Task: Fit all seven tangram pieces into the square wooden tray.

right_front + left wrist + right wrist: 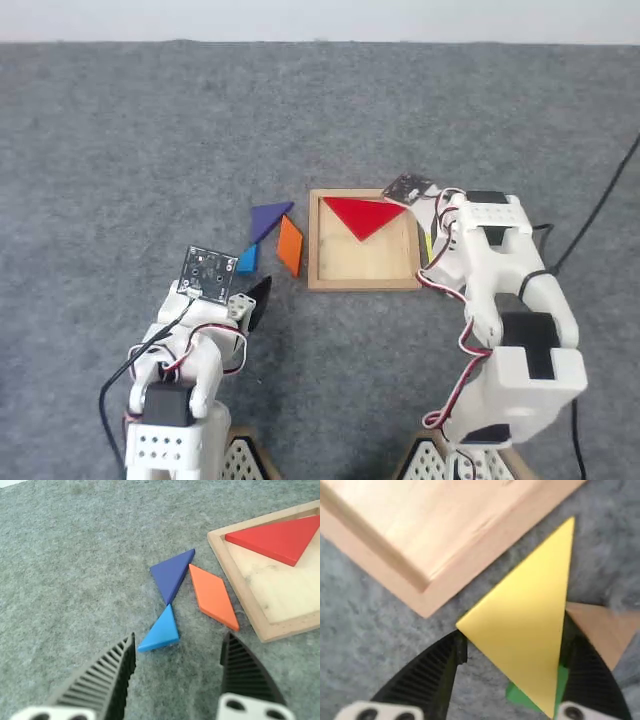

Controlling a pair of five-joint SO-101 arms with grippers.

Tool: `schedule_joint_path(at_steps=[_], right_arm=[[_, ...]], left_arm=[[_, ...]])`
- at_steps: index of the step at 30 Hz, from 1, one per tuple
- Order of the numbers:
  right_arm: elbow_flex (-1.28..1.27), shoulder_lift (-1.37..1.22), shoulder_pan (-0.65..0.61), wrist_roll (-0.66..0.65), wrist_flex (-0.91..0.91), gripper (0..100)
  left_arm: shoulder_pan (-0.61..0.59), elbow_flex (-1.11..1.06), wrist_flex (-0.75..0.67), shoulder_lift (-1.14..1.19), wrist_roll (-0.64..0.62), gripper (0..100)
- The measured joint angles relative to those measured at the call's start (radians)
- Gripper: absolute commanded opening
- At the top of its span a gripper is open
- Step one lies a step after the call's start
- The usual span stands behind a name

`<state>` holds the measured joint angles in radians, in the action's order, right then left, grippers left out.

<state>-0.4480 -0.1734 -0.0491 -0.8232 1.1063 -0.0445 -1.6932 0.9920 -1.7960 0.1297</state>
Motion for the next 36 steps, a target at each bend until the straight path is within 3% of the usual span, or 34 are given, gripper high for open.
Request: schedule_joint_path(at_steps=[3, 12, 17, 30, 36], right_arm=[[0.005, 0.0, -0.014, 0.048, 0.0, 16.9], [0.008, 0.0, -0.071, 0.135, 0.0, 15.7], [0.008, 0.0, -0.071, 0.14, 0.0, 5.0], [0.006, 0.126, -0.077, 0.37, -0.025, 6.4], [0.077, 0.135, -0.078, 0.413, 0.107, 6.4]], left_arm=[[0.0, 0.0, 0.0, 0.0, 0.0, 27], [0.0, 0.0, 0.0, 0.0, 0.0, 27], [0.0, 0.0, 0.0, 0.0, 0.0, 27], [0.0, 0.0, 0.0, 0.0, 0.0, 27], [0.0, 0.0, 0.0, 0.0, 0.0, 27]])
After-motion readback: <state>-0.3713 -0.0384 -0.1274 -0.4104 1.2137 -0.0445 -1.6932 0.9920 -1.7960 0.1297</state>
